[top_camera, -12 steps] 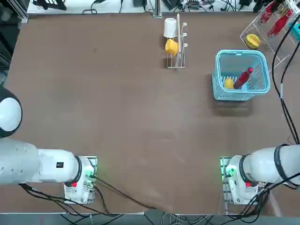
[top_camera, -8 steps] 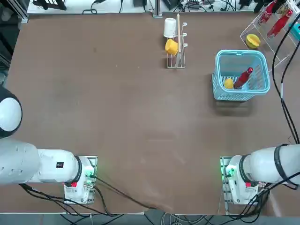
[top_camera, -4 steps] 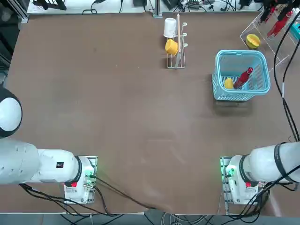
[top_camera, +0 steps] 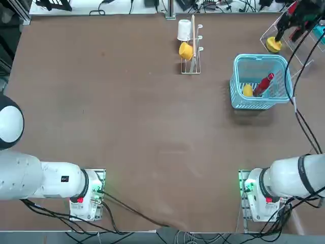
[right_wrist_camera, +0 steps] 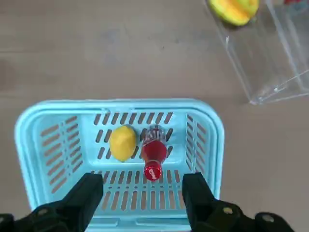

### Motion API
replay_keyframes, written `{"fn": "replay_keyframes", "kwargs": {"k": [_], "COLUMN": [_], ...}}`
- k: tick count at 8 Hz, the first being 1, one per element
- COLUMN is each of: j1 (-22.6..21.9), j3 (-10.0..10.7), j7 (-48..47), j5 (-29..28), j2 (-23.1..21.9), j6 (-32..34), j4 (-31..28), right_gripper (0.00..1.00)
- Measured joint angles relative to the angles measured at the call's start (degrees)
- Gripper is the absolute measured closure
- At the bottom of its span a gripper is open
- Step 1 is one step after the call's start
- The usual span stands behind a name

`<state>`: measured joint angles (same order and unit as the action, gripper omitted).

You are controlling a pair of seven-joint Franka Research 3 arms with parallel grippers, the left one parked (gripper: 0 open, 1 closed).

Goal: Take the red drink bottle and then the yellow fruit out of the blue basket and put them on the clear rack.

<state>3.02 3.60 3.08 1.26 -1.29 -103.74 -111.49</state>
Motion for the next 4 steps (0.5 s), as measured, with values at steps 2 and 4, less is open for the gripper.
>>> {"fn": "replay_keyframes", "kwargs": {"k": [2,4], "j1": [0.3,0.4], "j3": [0.0,0.0], "j7": [0.0,0.0], "j5": [0.0,0.0], "j2": [-0.5,-1.3], "j6": [-4.8,-12.8], "j4": [-6.1,-13.4], "right_gripper": [0.0,0.0]}}
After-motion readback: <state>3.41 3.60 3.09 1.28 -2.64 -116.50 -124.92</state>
